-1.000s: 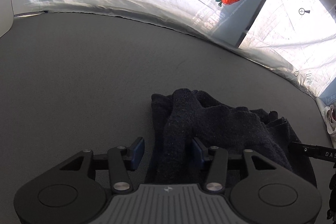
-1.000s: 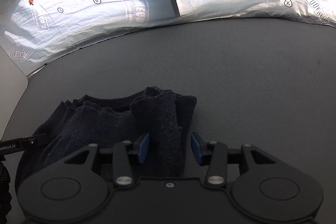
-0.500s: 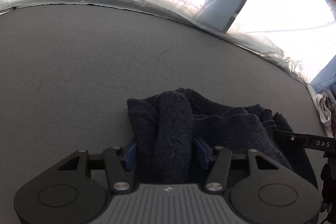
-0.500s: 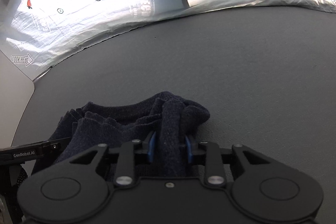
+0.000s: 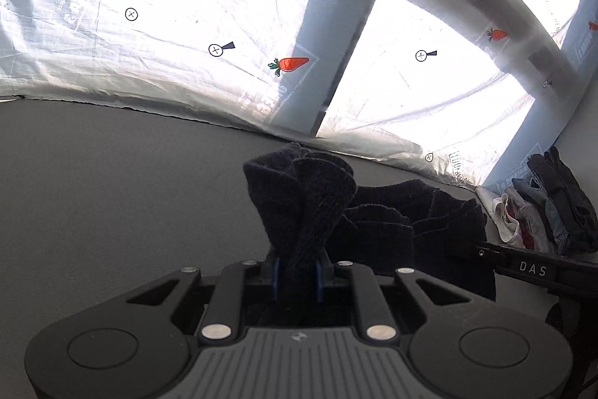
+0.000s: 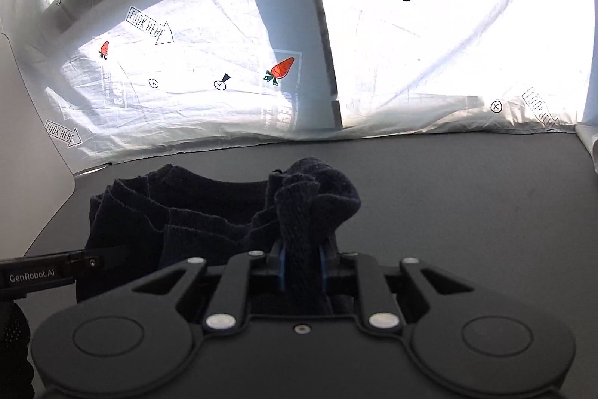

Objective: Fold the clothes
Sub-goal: 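Grasp the folded navy sweater with both grippers and lift it, then carry the folded sweater with both grippers onto the clothes stack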

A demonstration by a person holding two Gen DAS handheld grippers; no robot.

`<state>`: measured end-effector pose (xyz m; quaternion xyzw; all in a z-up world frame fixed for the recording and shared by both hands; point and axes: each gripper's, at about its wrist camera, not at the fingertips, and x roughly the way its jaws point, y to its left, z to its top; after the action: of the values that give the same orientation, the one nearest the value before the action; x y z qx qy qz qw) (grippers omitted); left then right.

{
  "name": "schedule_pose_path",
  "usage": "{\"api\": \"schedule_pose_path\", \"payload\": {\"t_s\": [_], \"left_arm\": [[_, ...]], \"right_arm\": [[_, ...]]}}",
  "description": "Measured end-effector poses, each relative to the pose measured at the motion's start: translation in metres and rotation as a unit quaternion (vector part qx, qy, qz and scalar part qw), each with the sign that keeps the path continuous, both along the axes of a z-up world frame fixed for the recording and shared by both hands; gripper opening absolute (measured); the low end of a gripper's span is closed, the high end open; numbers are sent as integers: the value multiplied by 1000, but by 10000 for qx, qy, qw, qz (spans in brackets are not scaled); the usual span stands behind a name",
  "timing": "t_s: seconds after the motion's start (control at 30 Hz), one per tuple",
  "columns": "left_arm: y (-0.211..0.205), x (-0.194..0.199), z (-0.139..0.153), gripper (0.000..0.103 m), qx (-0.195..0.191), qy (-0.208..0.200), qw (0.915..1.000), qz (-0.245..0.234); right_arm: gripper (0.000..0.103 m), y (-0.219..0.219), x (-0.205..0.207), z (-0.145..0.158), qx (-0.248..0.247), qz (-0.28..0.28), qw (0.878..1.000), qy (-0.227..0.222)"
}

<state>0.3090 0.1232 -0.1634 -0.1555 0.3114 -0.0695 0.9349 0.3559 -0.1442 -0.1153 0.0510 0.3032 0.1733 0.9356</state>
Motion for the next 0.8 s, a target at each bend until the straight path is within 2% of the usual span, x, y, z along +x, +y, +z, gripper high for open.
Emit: {"api": "schedule_pose_path", "payload": {"t_s": [0.13,0.23,0.4,0.53,0.7,0.8], "left_arm": [[-2,-20,19,18,-393,-292,9987,-155],[-9,-30,28,18,-672,-445,9960,-384],[-32,-35,37,17,-803,-614,9915,-815],[-69,-37,42,17,-899,-677,9875,-1104],[-136,-44,52,17,-854,-740,9840,-1375],[-190,-46,60,17,-839,-846,9833,-1374]], "right_arm": [[17,-19,-30,24,77,-416,9987,-267],[16,-27,-49,37,-109,-652,9968,-459],[16,-53,-75,59,-228,-1138,9918,-532],[16,-87,-95,67,-263,-1451,9871,-626],[16,-153,-114,69,-125,-1785,9802,-853],[16,-211,-119,69,16,-1839,9771,-1074]]}}
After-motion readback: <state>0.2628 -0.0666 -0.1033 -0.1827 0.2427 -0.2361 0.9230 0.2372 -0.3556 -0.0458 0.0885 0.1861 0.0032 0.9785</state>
